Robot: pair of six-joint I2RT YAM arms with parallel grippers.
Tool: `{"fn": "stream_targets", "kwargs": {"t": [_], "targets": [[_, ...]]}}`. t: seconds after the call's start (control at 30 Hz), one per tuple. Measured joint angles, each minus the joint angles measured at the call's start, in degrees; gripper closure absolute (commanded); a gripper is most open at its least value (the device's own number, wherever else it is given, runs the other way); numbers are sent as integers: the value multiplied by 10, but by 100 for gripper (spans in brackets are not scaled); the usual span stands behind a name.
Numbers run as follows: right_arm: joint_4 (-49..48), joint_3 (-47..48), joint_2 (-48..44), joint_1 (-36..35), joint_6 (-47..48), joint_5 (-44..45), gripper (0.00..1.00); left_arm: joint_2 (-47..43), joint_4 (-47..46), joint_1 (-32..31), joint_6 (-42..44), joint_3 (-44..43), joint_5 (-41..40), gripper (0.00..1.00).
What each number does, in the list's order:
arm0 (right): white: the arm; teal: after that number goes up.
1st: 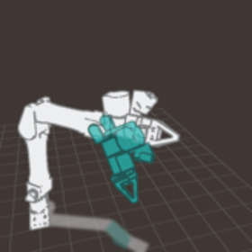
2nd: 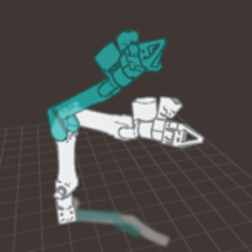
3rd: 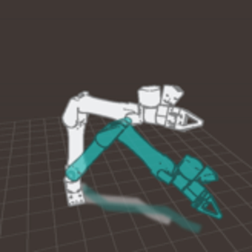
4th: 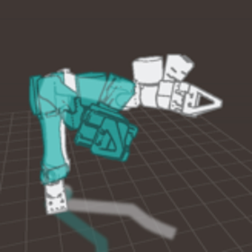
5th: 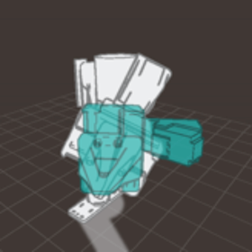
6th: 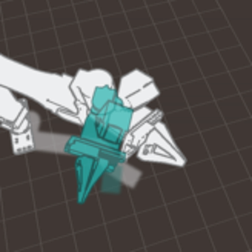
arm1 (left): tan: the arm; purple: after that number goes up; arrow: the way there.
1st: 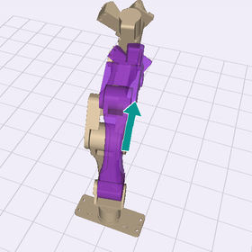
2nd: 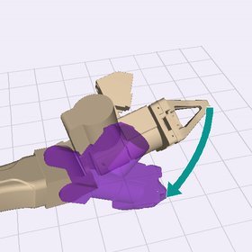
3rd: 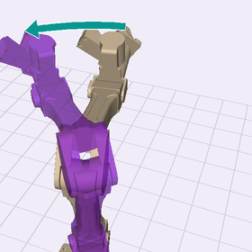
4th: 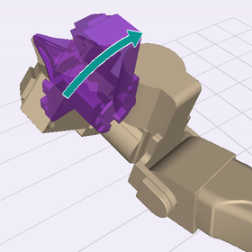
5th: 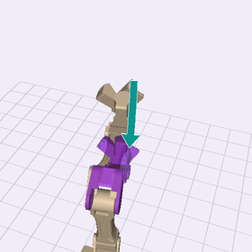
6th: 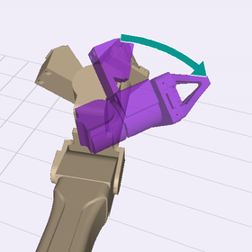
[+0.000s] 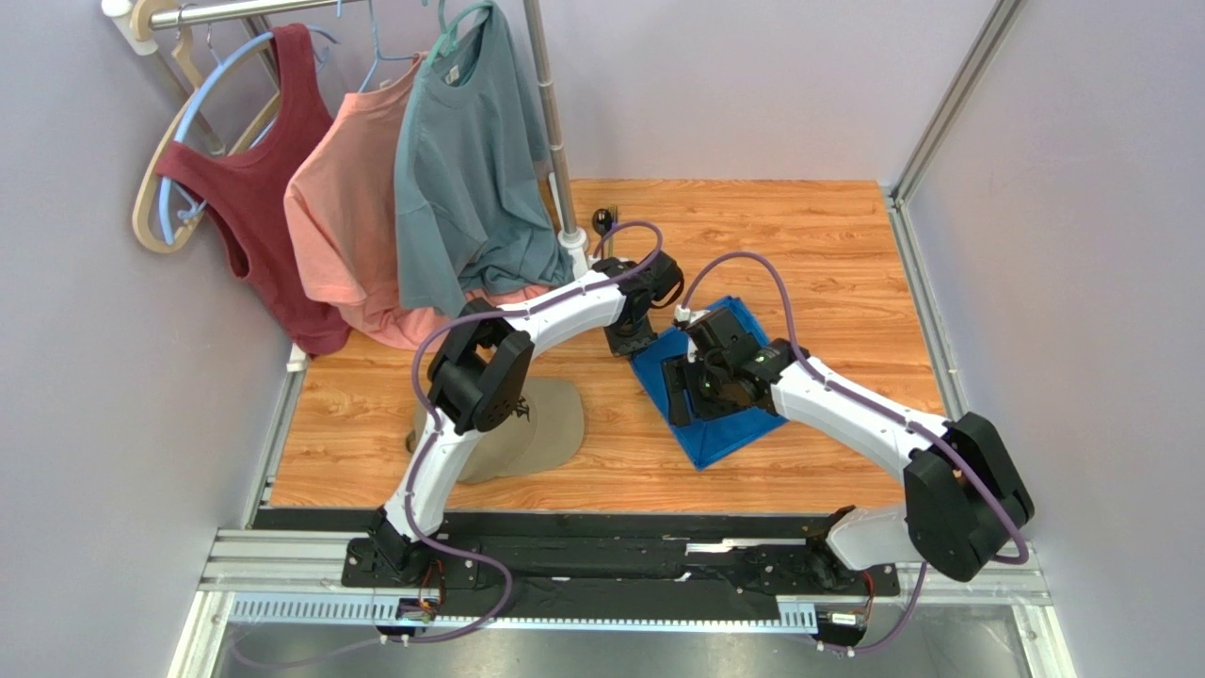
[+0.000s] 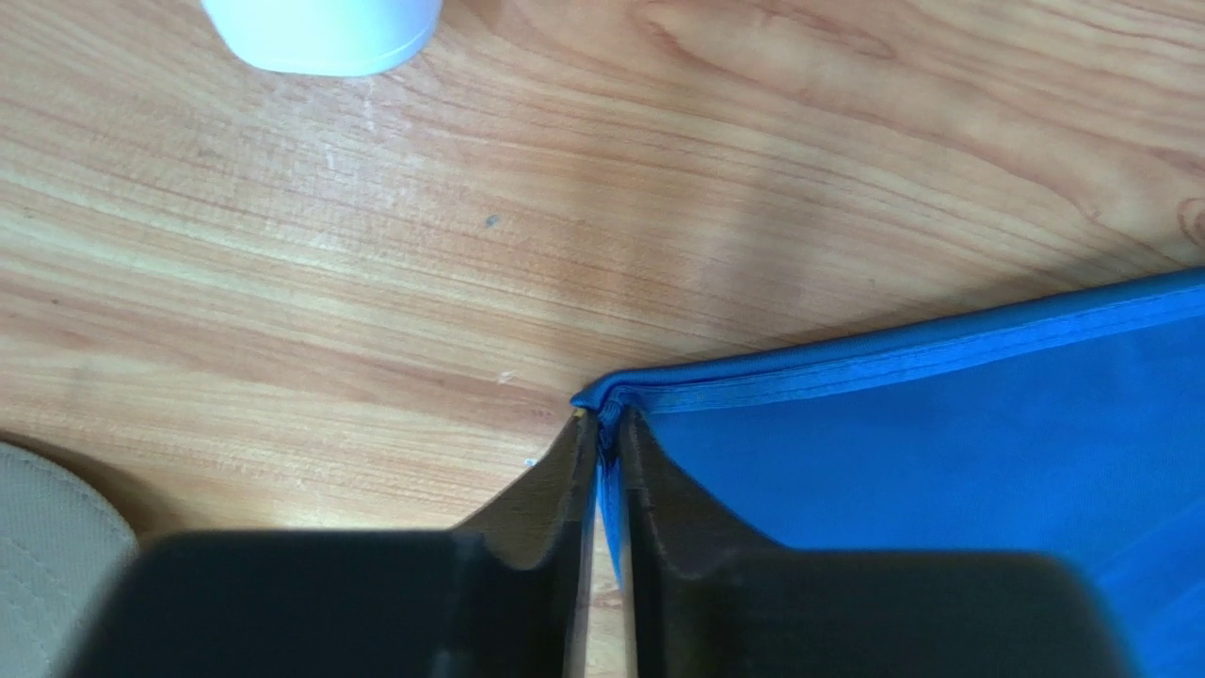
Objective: Fold the napkin into a case and place the utensils inside
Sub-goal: Pick up the upper triangle-folded napkin from the center of the board.
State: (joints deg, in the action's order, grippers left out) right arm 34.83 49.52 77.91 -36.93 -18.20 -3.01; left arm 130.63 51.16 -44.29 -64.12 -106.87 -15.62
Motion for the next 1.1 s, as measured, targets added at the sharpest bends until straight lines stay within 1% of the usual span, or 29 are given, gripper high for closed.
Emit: {"fn": "stream_targets", "kwargs": {"t": [0.07,0.27,0.33,0.57,0.73,0.9,1.0,1.1], "targets": [[-4,0,11,-12,-2,-1,32,-2,-10,-2,14,4,-3,100],[-13,0,64,-56,-6,7,36,-20,-53,-3,70,39,-4,100],[-12,0,75,-69,-7,24,39,-25,-66,-3,93,48,-2,100],[-7,0,89,-102,-14,73,42,-37,-105,-2,162,71,6,100],[11,0,90,-137,-28,111,52,-42,-122,7,179,80,29,100],[17,0,90,-153,-42,125,56,-46,-139,16,182,91,51,100],[17,-1,92,-153,-47,129,61,-46,-144,17,184,91,57,100],[16,-1,99,-153,-51,131,62,-46,-148,19,185,92,62,100]]}}
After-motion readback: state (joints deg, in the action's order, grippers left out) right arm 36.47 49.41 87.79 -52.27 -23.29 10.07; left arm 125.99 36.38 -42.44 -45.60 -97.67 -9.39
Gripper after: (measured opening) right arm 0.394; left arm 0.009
